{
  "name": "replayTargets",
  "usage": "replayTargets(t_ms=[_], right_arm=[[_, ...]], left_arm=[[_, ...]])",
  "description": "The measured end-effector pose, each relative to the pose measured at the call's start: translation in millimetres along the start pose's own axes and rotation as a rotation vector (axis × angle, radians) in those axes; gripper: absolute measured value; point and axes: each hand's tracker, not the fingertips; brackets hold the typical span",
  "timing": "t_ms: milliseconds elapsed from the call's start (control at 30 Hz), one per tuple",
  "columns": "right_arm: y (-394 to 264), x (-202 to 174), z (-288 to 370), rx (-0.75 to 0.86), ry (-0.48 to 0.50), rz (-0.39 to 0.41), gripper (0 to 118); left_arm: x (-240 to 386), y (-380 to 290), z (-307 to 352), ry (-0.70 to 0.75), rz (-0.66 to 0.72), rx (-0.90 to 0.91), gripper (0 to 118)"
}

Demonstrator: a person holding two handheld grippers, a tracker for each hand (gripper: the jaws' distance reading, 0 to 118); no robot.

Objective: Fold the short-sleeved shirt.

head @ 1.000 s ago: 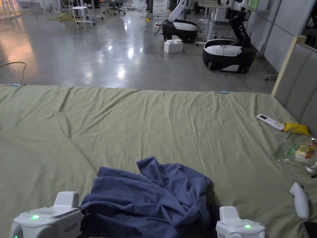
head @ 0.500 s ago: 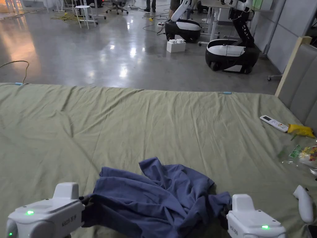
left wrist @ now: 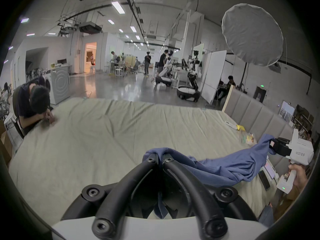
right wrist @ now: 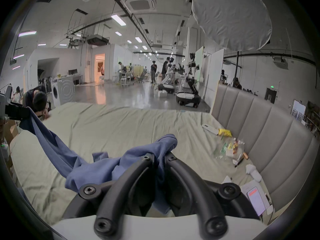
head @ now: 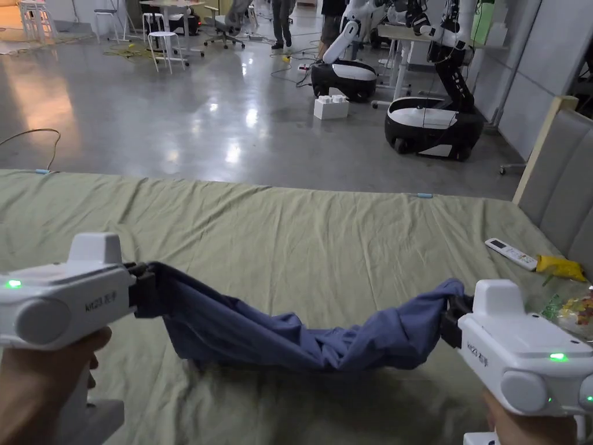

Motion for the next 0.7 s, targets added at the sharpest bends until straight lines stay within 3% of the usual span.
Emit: replayTargets(t_ms=[433, 700], right_arm=[[120.8, 22.0, 1.3, 0.165, -0.037, -0.044, 10], [165.7, 16.9, -6.7, 0.217, -0.046, -0.021, 10]], left_arm=[[-41.2, 108.0, 15.4, 0.070, 0.030, 0.157, 3], [-52.0, 141.8, 8.4, 0.097, 0.013, 0.172, 3]])
